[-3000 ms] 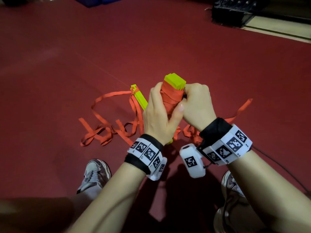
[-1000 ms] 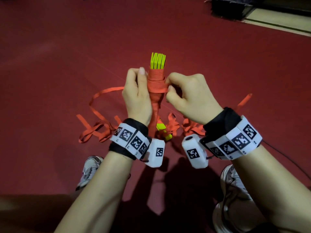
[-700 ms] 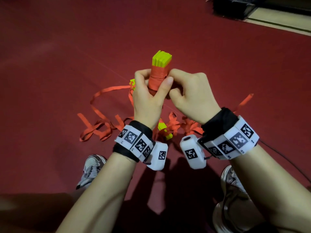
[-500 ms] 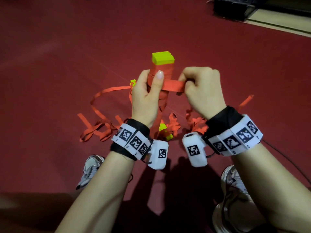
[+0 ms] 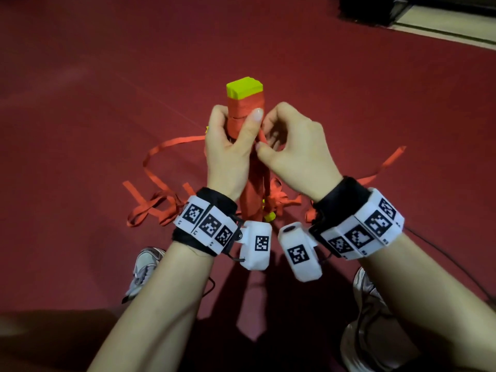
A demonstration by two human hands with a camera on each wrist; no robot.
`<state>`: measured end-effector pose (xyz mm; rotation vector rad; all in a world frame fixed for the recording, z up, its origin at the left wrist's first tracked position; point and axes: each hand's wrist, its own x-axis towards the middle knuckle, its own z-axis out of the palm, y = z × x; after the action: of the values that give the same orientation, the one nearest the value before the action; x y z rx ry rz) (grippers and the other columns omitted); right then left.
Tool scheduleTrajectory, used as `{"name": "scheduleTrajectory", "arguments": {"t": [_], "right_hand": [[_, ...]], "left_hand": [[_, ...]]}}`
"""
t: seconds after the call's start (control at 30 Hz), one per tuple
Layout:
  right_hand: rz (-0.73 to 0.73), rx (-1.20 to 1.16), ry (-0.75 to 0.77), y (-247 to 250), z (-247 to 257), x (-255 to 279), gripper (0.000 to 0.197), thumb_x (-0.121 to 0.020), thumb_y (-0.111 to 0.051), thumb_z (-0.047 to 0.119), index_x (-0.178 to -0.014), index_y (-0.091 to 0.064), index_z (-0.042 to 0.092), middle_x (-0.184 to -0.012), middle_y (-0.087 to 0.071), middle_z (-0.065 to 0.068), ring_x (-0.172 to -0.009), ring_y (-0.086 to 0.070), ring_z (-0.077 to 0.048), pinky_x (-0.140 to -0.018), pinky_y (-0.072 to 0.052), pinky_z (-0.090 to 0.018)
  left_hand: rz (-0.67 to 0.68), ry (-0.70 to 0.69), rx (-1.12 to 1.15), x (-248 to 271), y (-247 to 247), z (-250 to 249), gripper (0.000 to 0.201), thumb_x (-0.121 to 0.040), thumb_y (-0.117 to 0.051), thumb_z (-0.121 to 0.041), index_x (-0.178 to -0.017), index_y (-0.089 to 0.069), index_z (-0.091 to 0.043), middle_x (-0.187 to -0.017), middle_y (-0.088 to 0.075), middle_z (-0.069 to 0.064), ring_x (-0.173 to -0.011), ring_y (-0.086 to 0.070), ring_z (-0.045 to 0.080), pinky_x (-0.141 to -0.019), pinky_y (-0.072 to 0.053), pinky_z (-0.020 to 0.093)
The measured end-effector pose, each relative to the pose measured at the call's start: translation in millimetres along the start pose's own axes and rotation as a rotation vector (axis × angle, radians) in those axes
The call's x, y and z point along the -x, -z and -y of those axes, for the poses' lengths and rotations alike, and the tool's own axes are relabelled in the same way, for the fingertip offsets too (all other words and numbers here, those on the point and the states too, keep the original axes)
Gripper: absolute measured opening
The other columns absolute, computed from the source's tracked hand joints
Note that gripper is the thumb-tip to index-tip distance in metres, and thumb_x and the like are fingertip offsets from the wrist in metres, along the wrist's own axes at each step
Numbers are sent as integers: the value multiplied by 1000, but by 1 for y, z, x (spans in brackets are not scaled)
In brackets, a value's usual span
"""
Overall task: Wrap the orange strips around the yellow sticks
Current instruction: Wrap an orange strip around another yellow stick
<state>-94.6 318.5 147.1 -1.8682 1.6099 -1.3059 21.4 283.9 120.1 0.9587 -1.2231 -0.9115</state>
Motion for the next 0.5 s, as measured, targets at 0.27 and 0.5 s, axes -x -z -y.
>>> {"name": "scheduleTrajectory", "arguments": {"t": [0.27,0.5], "right_hand": [[32,-292,-216,3,-9,-7,13,-66,-57,17,-77,-61,23,-59,-58,0,-45,-46,-9,-51,-38,-25],[95,-114,68,20,-12,-11,21,-76,-80,26,-82,-62,20,-61,-55,7,-55,-44,-7,-57,-38,-28]], "left_hand": [[14,18,6,-1,1,-1,32,-86,-74,-41,-79,-47,-24,-70,-48,-14,-68,-42,13,-67,-38,39],[68,59,64,-3,6,-7,20,-96,-67,-27,-84,-54,-16,-77,-50,4,-73,-45,17,-67,-40,34]]}}
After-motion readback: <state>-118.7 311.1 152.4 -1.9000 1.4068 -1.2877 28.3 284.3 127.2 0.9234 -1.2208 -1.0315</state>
